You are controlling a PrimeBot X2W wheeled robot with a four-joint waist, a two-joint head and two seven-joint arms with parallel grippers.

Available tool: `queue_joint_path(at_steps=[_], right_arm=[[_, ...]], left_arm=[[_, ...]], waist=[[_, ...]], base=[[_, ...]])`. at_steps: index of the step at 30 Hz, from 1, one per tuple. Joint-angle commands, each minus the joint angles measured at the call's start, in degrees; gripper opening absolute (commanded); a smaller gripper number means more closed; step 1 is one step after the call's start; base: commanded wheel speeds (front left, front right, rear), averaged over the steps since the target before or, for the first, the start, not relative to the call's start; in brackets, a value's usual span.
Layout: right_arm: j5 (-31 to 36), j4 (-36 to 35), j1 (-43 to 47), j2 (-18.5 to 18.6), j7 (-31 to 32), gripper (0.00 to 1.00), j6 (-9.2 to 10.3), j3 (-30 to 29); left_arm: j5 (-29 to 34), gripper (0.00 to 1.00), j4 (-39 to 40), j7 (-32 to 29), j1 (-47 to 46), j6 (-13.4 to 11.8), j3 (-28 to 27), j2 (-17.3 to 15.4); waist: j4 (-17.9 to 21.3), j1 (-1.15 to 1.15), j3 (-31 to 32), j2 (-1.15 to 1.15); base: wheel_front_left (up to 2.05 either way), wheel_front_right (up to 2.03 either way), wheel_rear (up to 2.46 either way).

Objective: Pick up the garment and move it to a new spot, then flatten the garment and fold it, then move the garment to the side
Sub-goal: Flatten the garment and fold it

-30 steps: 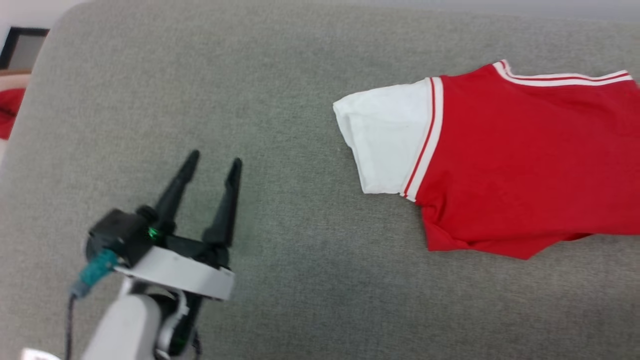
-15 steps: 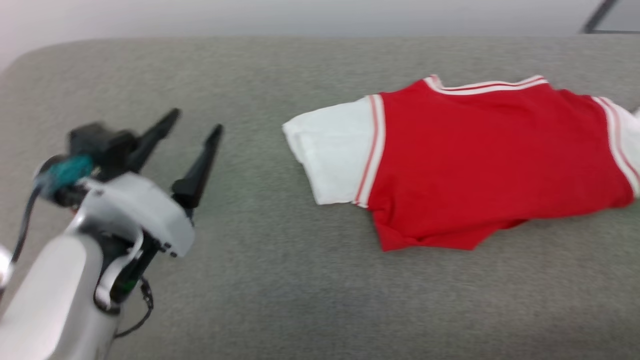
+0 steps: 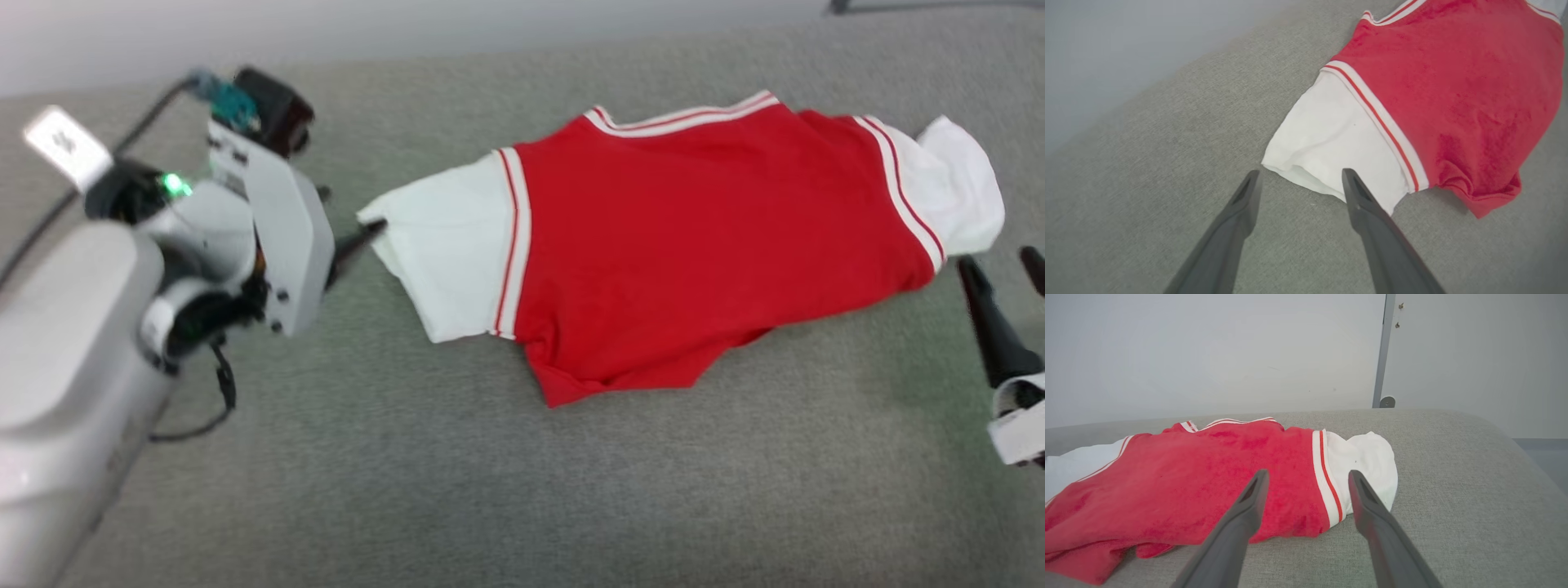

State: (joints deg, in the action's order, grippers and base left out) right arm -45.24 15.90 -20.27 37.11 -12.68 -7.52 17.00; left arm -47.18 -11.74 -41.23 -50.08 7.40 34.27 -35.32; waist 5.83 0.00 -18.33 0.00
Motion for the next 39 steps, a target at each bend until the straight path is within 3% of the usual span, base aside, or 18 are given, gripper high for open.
queue_joint_path(at_steps=[1,5,13,19,28,29,33,35,39], right_arm=[[2.99,-3.28,1.55,-2.78,1.78,1.0,0.06,-2.89],[7.47,-8.99,3.45,-7.64,4.76,1.0,0.06,-7.12],[12.68,-15.81,5.42,-13.75,8.42,1.0,0.06,-11.19],[14.99,-19.42,6.23,-15.86,10.37,1.0,0.06,-13.07],[16.46,-21.66,6.76,-16.82,12.32,1.0,0.06,-14.89],[16.54,-21.8,6.56,-16.74,12.54,1.0,0.06,-14.92],[16.56,-22.28,5.18,-15.77,13.62,1.0,0.06,-14.4],[16.43,-22.45,3.82,-14.47,14.74,1.0,0.06,-13.7],[14.93,-21.22,-2.08,-9.51,20.55,1.0,0.06,-11.22]], left_arm=[[-1.02,1.0,-2.43,-0.58,-3.79,0.1,2.0,-1.02],[-2.41,1.0,-6.82,-0.69,-9.29,0.1,6.75,-1.86],[-6.82,1.0,-13.57,0.59,-15.65,0.11,13.96,-2.9],[-12.33,1.0,-18.03,0.17,-17.62,0.12,18.63,-3.46],[-21.54,1.0,-17.59,-5.02,-17.77,0.13,24.16,-4.26],[-22.28,0.97,-17.16,-5.24,-17.92,0.13,24.58,-4.31],[-23.35,0.43,-16.22,-4.47,-18.58,0.16,26.3,-4.56],[-23.55,0.0,-16.12,-3.88,-19.02,0.16,27.23,-4.77],[-23.88,0.0,-15.88,-2.43,-20.56,0.12,28.4,-4.72]], waist=[[3.61,0.0,-3.78,0.0],[5.79,0.0,-6.44,0.0],[8.38,0.0,-9.5,0.0],[9.22,0.0,-10.47,0.0],[8.62,0.0,-10.59,0.0],[8.53,0.0,-10.64,0.0],[8.26,0.0,-10.87,0.0],[8.26,0.0,-11.08,0.0],[7.87,0.0,-11.78,0.0]], base=[[0.0,0.0,0.0],[0.0,0.0,0.0],[0.0,0.0,0.0],[0.0,0.0,0.0],[0.0,0.0,0.0],[0.0,0.0,0.0],[0.0,0.0,0.0],[0.0,0.0,0.0],[0.0,0.0,0.0]])
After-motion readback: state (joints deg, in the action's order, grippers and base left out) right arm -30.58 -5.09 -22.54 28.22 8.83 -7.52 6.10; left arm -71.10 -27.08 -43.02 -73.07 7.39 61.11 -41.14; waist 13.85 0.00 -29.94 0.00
